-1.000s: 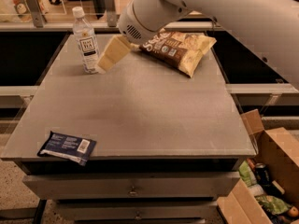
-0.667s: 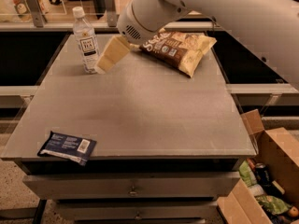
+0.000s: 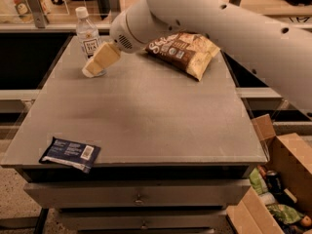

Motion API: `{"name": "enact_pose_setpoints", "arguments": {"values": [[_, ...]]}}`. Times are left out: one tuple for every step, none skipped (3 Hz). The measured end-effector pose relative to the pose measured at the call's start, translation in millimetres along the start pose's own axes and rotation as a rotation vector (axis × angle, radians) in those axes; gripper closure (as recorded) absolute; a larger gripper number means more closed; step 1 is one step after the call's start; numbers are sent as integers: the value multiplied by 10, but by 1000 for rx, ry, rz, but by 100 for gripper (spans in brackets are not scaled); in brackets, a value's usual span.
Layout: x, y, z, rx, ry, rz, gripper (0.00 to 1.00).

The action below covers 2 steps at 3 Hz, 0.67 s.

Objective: Pick blue plastic bottle

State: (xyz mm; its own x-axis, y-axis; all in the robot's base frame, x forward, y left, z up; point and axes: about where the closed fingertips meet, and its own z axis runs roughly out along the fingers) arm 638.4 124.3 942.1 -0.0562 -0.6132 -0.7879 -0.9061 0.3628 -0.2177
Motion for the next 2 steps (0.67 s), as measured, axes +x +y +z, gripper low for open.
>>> {"name": "enact_pose_setpoints", "arguments": {"values": [[-144,-40,299,-6,-102,8,0],[-286,-138,588,-21,-197,33,0]]}}
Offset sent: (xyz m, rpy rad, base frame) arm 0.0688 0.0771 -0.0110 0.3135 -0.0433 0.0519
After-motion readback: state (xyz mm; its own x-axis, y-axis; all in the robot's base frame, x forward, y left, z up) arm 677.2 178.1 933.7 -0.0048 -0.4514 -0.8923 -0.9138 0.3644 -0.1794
